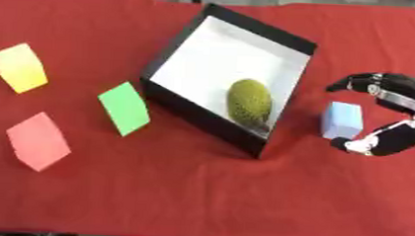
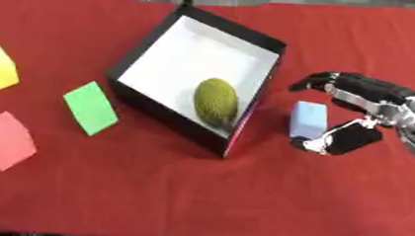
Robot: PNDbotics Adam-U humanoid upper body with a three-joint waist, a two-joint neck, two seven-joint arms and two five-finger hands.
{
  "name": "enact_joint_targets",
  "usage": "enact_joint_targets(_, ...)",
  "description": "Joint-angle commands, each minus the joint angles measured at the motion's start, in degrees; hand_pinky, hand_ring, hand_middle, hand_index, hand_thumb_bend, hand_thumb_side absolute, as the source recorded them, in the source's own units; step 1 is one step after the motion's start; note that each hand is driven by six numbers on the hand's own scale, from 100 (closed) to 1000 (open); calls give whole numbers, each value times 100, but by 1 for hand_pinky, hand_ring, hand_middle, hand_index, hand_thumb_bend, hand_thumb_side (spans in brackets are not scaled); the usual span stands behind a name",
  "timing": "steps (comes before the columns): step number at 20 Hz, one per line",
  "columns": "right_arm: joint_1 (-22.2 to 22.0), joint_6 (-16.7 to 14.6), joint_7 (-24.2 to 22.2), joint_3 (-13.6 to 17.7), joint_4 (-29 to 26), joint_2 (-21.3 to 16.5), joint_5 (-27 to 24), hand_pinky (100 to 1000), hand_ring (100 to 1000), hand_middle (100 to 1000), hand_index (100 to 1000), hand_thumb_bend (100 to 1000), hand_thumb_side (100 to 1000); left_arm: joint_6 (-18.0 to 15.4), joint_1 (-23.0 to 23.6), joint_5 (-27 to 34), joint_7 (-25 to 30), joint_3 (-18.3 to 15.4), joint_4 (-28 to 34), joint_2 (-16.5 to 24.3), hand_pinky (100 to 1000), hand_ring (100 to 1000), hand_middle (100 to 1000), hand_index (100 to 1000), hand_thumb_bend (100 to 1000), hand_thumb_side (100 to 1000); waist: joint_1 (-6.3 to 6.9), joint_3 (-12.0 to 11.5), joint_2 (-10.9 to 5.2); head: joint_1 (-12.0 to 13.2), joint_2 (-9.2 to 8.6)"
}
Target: Pick up objects on the table and place them in the box.
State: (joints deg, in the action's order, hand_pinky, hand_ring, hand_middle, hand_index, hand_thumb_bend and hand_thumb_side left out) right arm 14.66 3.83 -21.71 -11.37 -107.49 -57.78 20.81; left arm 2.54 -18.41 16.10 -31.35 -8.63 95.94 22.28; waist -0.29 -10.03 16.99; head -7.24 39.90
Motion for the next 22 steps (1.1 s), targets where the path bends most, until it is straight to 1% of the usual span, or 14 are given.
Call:
enact_joint_targets(1, 91, -27, 58, 66, 87, -117, 49, 894, 928, 855, 922, 465, 382, 6, -62, 32, 11, -32, 93, 138, 706, 746, 727, 778, 396, 656, 12, -10, -64, -13, -93)
enact_joint_targets(7, 160, -23, 3, 79, 367, -118, 37, 887, 913, 821, 926, 453, 363, 10, -82, 44, 15, -32, 87, 155, 707, 746, 727, 778, 393, 657, 20, -20, -31, -20, -114)
enact_joint_targets(13, 229, -43, -126, 53, 637, -98, 52, 882, 906, 790, 902, 448, 348, 13, -91, 48, 19, -32, 89, 156, 708, 747, 727, 777, 391, 658, 34, -26, -14, -43, -126)
enact_joint_targets(19, 280, -67, -198, 50, 825, -81, 105, 880, 903, 782, 893, 449, 358, 26, -84, 53, 31, -28, 81, 154, 708, 747, 727, 778, 389, 660, 42, -37, 3, -45, -144)
enact_joint_targets(22, 294, -66, -207, 40, 897, -66, 121, 876, 896, 762, 869, 451, 361, 30, -89, 49, 43, -22, 82, 152, 709, 748, 727, 778, 388, 661, 45, -40, 7, -59, -162)
